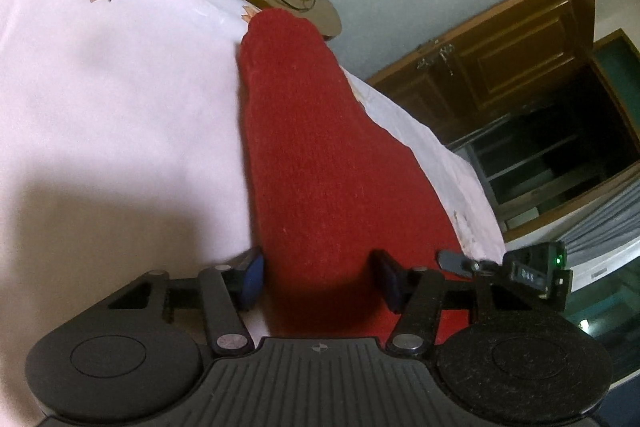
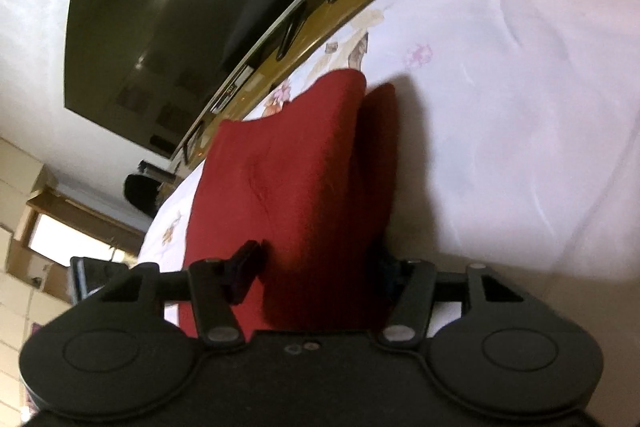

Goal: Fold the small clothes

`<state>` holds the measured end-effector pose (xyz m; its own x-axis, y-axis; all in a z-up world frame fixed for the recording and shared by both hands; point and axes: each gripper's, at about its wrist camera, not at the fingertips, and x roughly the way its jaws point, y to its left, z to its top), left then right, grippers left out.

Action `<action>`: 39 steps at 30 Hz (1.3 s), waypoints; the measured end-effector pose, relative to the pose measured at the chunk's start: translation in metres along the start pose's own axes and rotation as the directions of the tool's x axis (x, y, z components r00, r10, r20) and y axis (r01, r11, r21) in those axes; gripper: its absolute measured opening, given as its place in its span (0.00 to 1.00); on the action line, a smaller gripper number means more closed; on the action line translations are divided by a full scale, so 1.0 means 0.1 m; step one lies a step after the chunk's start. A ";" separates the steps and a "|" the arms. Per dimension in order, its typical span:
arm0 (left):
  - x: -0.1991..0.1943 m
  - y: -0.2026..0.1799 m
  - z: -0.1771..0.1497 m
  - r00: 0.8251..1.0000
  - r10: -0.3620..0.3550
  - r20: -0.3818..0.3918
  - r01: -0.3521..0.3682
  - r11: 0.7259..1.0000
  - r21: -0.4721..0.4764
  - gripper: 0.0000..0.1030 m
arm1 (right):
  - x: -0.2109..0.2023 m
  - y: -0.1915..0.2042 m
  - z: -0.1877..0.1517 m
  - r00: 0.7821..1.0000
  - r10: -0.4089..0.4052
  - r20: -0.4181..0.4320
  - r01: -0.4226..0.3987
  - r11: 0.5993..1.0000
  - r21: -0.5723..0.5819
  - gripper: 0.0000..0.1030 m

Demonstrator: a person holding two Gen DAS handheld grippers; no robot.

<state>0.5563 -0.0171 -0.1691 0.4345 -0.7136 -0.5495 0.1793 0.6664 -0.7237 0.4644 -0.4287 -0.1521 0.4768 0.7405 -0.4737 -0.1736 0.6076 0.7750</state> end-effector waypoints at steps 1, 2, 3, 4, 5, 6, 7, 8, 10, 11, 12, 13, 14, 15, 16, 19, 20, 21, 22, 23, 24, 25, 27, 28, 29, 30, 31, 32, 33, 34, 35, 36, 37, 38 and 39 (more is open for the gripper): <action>0.00 -0.02 0.00 1.000 0.009 0.001 -0.009 1.000 0.009 0.56 | -0.05 -0.03 -0.02 1.000 0.007 -0.016 -0.007 1.000 0.003 0.55; 0.02 -0.04 0.02 1.000 0.019 0.005 -0.019 1.000 0.019 0.56 | -0.11 -0.04 -0.05 1.000 0.014 -0.028 -0.014 1.000 0.003 0.55; 0.04 -0.08 0.00 0.999 0.032 0.013 -0.033 0.999 0.034 0.56 | -0.15 -0.06 -0.08 0.999 0.023 -0.037 -0.023 1.000 0.002 0.55; 0.01 -0.09 -0.01 0.999 0.047 0.023 -0.048 0.998 0.050 0.56 | -0.16 -0.07 -0.10 0.999 0.029 -0.036 -0.029 1.000 0.004 0.54; 0.03 -0.15 -0.01 0.997 0.070 0.032 -0.073 0.995 0.075 0.56 | -0.16 -0.08 -0.09 0.999 0.031 -0.032 -0.030 0.999 0.012 0.53; 0.02 -0.18 -0.01 0.995 0.093 0.042 -0.097 0.990 0.103 0.56 | -0.13 -0.07 -0.09 0.999 0.025 -0.023 -0.025 1.000 0.014 0.50; 0.04 -0.25 -0.02 0.991 0.121 0.049 -0.127 0.983 0.135 0.56 | -0.10 -0.04 -0.08 1.000 0.015 -0.014 -0.015 1.000 0.006 0.47; 0.05 -0.31 -0.02 0.988 0.144 0.055 -0.151 0.976 0.158 0.55 | -0.08 0.00 -0.08 1.000 0.002 -0.004 -0.002 1.000 -0.008 0.44; 0.05 -0.37 -0.03 0.984 0.166 0.061 -0.175 0.968 0.180 0.55 | -0.05 0.06 -0.12 1.000 -0.023 0.017 0.024 0.999 -0.046 0.41; 0.05 -0.39 -0.03 0.983 0.171 0.064 -0.180 0.965 0.189 0.54 | -0.06 0.08 -0.13 0.999 -0.028 0.025 0.029 0.998 -0.055 0.40; 0.04 -0.40 -0.04 0.982 0.175 0.067 -0.185 0.963 0.198 0.54 | -0.09 0.06 -0.15 0.999 -0.026 0.031 0.028 0.998 -0.055 0.39; 0.03 -0.41 -0.04 0.982 0.178 0.069 -0.188 0.961 0.204 0.54 | -0.12 0.03 -0.16 0.999 -0.019 0.036 0.021 0.999 -0.050 0.39; 0.03 -0.41 -0.04 0.981 0.179 0.070 -0.190 0.960 0.206 0.54 | -0.13 0.01 -0.16 0.999 -0.013 0.040 0.014 0.999 -0.041 0.39; 0.04 -0.42 -0.03 0.981 0.180 0.068 -0.190 0.959 0.209 0.54 | -0.13 -0.01 -0.16 0.999 -0.008 0.042 0.009 0.999 -0.031 0.39; 0.04 -0.43 -0.01 0.981 0.182 0.064 -0.191 0.958 0.213 0.54 | -0.12 -0.01 -0.15 0.999 -0.008 0.043 0.009 1.000 -0.028 0.39; 0.05 -0.44 0.02 0.982 0.179 0.054 -0.186 0.956 0.229 0.56 | -0.11 -0.03 -0.13 0.999 -0.001 0.033 0.002 1.000 -0.026 0.39; 0.05 -0.43 0.02 0.983 0.174 0.054 -0.182 0.955 0.235 0.56 | -0.11 -0.03 -0.12 1.000 0.006 0.028 -0.005 1.000 -0.022 0.39; 0.04 -0.42 0.02 0.983 0.172 0.058 -0.181 0.953 0.243 0.56 | -0.11 -0.04 -0.11 1.000 0.010 0.026 -0.010 1.000 -0.019 0.38; 0.04 -0.42 0.01 0.984 0.169 0.062 -0.179 0.952 0.250 0.56 | -0.10 -0.05 -0.11 1.000 0.012 0.026 -0.011 1.000 -0.020 0.38; 0.05 -0.43 -0.01 0.983 0.168 0.067 -0.180 0.950 0.255 0.56 | -0.09 -0.05 -0.11 0.999 0.014 0.029 -0.013 1.000 -0.024 0.38; 0.05 -0.44 -0.02 0.983 0.169 0.072 -0.182 0.948 0.261 0.55 | -0.08 -0.04 -0.11 0.999 0.015 0.032 -0.014 1.000 -0.028 0.38; 0.05 -0.45 -0.02 0.982 0.171 0.076 -0.185 0.946 0.267 0.55 | -0.07 -0.04 -0.11 0.999 0.014 0.037 -0.013 0.999 -0.032 0.38; 0.06 -0.49 -0.03 0.981 0.179 0.081 -0.195 0.941 0.276 0.53 | -0.07 -0.03 -0.12 0.999 0.015 0.044 -0.013 0.999 -0.044 0.38; 0.06 -0.50 -0.02 0.980 0.182 0.083 -0.198 0.938 0.283 0.53 | -0.08 -0.02 -0.13 0.999 0.014 0.047 -0.012 0.999 -0.051 0.38; 0.06 -0.51 -0.03 0.979 0.185 0.085 -0.202 0.936 0.290 0.52 | -0.08 -0.02 -0.13 0.999 0.014 0.050 -0.011 0.998 -0.057 0.38; 0.05 -0.53 -0.03 0.979 0.187 0.087 -0.205 0.933 0.295 0.51 | -0.08 -0.02 -0.14 0.998 0.013 0.054 -0.010 0.998 -0.060 0.38; 0.06 -0.53 -0.02 0.978 0.189 0.089 -0.207 0.931 0.299 0.51 | -0.08 -0.01 -0.15 0.998 0.010 0.058 -0.006 0.998 -0.066 0.37; 0.05 -0.54 -0.02 0.978 0.189 0.091 -0.208 0.930 0.302 0.50 | -0.08 0.01 -0.17 0.998 0.004 0.064 0.001 0.997 -0.076 0.37; 0.05 -0.54 -0.02 0.978 0.188 0.093 -0.208 0.930 0.302 0.49 | -0.08 0.03 -0.18 0.998 -0.004 0.069 0.009 0.996 -0.085 0.37; 0.05 -0.53 -0.03 0.978 0.186 0.095 -0.206 0.930 0.304 0.49 | -0.08 0.06 -0.19 0.997 -0.013 0.076 0.021 0.995 -0.095 0.36; 0.04 -0.53 -0.03 0.978 0.183 0.099 -0.205 0.929 0.309 0.47 | -0.09 0.08 -0.20 0.996 -0.023 0.082 0.031 0.994 -0.103 0.36; 0.03 -0.53 -0.03 0.978 0.180 0.104 -0.204 0.928 0.312 0.46 | -0.09 0.11 -0.21 0.996 -0.034 0.088 0.044 0.993 -0.113 0.35; 0.01 -0.52 -0.04 0.979 0.173 0.110 -0.199 0.931 0.307 0.45 | -0.10 0.14 -0.22 0.995 -0.043 0.093 0.054 0.991 -0.120 0.34; -0.01 -0.52 -0.04 0.979 0.165 0.118 -0.194 0.933 0.302 0.43 | -0.10 0.17 -0.22 0.994 -0.049 0.097 0.061 0.990 -0.124 0.34; -0.03 -0.52 -0.06 0.980 0.158 0.125 -0.189 0.935 0.299 0.42 | -0.10 0.19 -0.22 0.993 -0.053 0.101 0.066 0.990 -0.126 0.33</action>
<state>0.5404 -0.0504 -0.1321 0.5644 -0.5670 -0.6000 0.3499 0.8226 -0.4482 0.4370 -0.4182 -0.1414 0.5700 0.6744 -0.4693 -0.2493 0.6862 0.6834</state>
